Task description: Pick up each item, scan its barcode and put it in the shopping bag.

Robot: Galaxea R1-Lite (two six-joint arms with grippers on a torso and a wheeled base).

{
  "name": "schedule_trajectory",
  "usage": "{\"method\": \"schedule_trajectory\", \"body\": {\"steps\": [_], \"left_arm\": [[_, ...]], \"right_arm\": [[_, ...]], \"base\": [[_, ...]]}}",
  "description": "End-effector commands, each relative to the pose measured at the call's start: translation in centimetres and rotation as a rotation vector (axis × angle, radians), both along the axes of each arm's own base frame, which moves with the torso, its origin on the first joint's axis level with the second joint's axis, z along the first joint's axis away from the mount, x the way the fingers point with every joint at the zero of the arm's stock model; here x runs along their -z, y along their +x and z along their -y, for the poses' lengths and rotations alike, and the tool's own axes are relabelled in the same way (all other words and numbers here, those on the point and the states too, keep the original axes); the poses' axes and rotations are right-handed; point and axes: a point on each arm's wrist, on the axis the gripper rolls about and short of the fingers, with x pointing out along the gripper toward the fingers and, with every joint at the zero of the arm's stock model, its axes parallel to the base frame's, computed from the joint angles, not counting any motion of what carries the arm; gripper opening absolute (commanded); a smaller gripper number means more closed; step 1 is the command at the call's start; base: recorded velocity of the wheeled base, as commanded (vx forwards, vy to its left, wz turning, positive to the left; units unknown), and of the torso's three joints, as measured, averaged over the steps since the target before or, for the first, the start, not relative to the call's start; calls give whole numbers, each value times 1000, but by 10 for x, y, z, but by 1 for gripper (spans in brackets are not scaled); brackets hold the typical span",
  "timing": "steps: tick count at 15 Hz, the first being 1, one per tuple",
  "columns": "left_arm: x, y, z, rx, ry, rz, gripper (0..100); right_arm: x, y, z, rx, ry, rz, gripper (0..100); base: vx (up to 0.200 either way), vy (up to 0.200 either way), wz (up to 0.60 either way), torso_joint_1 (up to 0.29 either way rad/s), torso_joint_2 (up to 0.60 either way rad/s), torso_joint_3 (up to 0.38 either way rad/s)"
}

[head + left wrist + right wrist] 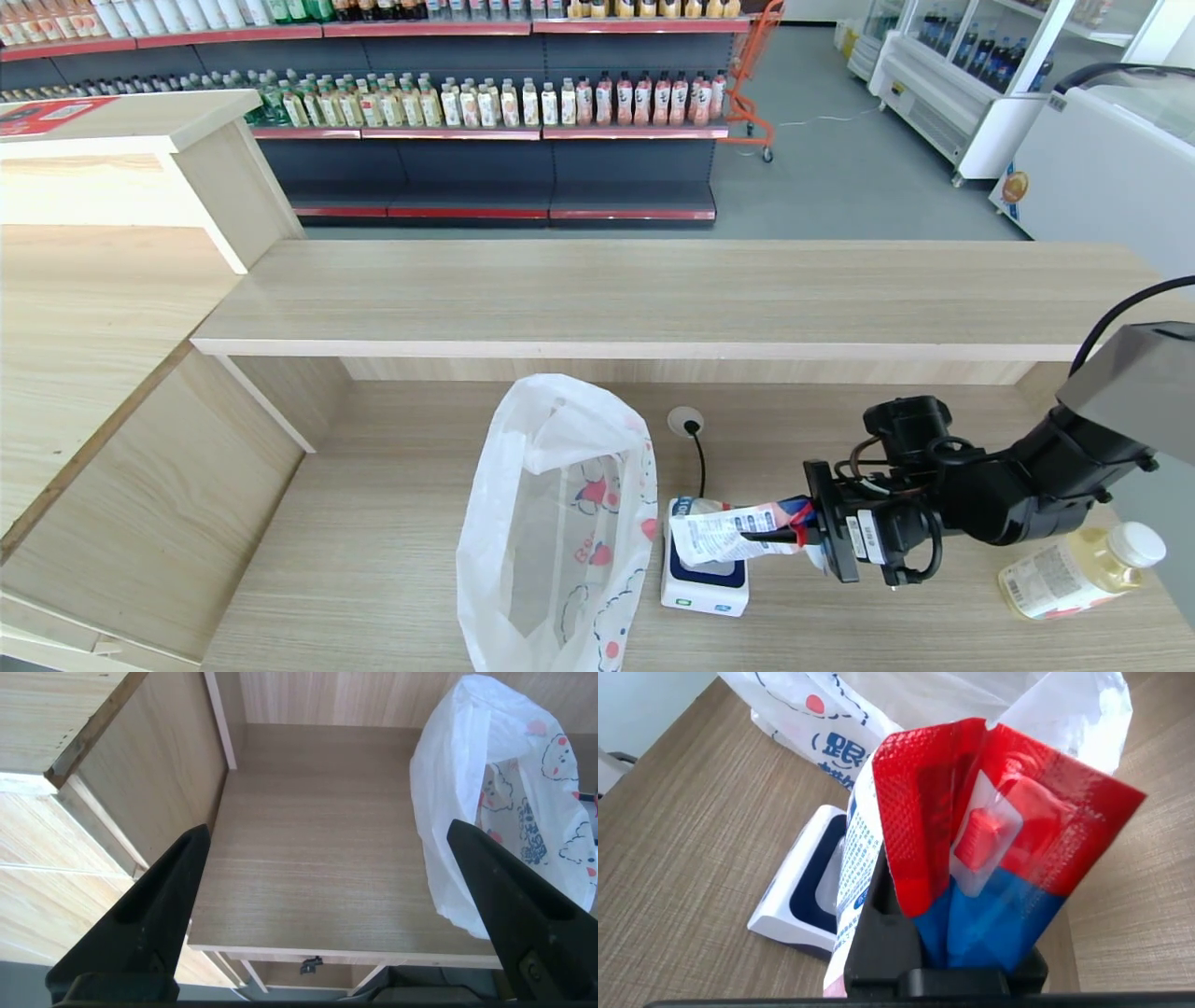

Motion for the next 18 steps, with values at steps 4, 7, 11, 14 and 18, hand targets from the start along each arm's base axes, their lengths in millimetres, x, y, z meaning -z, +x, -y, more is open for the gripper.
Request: {"method": "schedule_trajectory", "body": {"steps": [4,7,11,14,18], "left_arm": [[0,0,0,1,0,1,100],[0,0,0,1,0,1,100],[0,0,0,0,0,1,100],[0,0,0,0,0,1,100],[0,0,0,0,0,1,100]], "right_arm": [[8,3,-1,-5,-5,-5,0],[4,3,-1,-2,-4,5,0],[-45,-11,17,75,36,-12,0],[-106,-63,30,179,112,-179,0],[-136,-145,44,544,197,-601,0]], "base": [[0,0,0,0,0,0],[0,0,0,0,0,0],[0,0,0,0,0,0],[0,0,0,0,0,0],[0,0,0,0,0,0]]}}
